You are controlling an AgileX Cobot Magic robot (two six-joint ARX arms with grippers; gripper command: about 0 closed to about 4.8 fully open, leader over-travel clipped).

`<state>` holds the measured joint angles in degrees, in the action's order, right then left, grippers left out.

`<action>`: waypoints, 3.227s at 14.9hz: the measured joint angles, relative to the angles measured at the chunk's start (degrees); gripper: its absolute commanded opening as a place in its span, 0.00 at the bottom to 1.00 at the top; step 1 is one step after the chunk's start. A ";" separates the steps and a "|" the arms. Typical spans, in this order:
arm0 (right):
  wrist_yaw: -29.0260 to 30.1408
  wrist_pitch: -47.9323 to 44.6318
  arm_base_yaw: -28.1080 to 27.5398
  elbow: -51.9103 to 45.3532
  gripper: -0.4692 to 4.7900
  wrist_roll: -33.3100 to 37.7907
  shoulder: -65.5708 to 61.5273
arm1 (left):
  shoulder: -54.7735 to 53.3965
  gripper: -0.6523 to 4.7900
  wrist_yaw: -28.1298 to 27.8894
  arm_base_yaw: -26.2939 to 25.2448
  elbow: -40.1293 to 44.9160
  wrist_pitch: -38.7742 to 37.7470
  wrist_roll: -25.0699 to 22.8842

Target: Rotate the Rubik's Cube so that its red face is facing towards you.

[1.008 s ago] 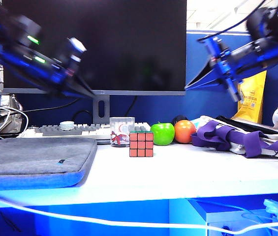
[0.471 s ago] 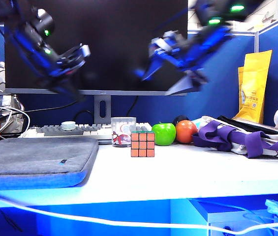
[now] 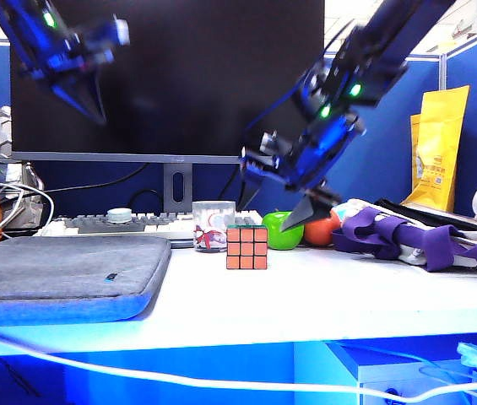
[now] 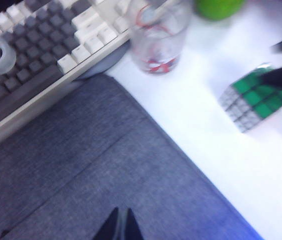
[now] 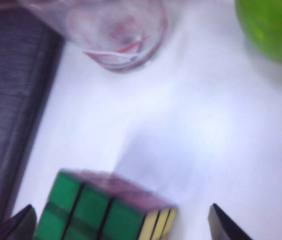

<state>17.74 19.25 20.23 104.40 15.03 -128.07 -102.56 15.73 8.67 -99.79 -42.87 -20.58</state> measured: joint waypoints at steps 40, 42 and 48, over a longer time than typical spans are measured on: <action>40.54 60.28 -2.47 36.06 0.09 -31.45 16.17 | 3.91 0.14 68.04 -9.68 -0.02 -0.68 -11.63; 40.63 60.22 -1.68 34.53 0.09 -31.39 16.63 | 3.91 0.14 69.46 -9.66 -0.02 -0.61 -11.78; 27.65 54.75 -2.01 16.44 0.09 -34.07 11.82 | 3.91 0.14 67.45 -9.27 -0.02 0.72 -11.39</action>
<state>45.39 74.00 18.22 120.84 -19.05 -116.25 -98.65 83.18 -0.60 -99.81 -42.15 -31.97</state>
